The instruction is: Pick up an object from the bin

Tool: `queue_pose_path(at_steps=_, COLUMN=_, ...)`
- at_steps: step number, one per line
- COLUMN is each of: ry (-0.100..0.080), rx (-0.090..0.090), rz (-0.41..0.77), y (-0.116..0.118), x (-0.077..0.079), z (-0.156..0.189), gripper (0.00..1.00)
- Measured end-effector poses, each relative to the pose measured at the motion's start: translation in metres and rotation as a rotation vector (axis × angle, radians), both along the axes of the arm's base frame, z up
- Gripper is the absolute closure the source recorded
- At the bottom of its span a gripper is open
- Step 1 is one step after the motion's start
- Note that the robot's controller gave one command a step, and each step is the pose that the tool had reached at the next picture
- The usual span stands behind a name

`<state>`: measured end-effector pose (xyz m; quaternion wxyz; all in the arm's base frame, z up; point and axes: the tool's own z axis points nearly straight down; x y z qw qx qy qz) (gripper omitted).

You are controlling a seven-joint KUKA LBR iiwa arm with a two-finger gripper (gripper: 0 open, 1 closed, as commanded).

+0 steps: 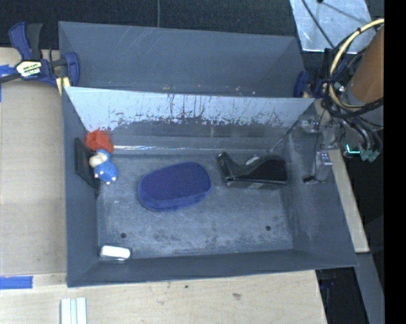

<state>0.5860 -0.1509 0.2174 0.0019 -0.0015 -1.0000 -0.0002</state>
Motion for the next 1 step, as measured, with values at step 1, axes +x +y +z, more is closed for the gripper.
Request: queue_pose_path(at_steps=1, ry=0.002, rx=0.004, rz=-0.064, y=0.0855, x=-0.0191, z=-0.0856, gripper=0.00)
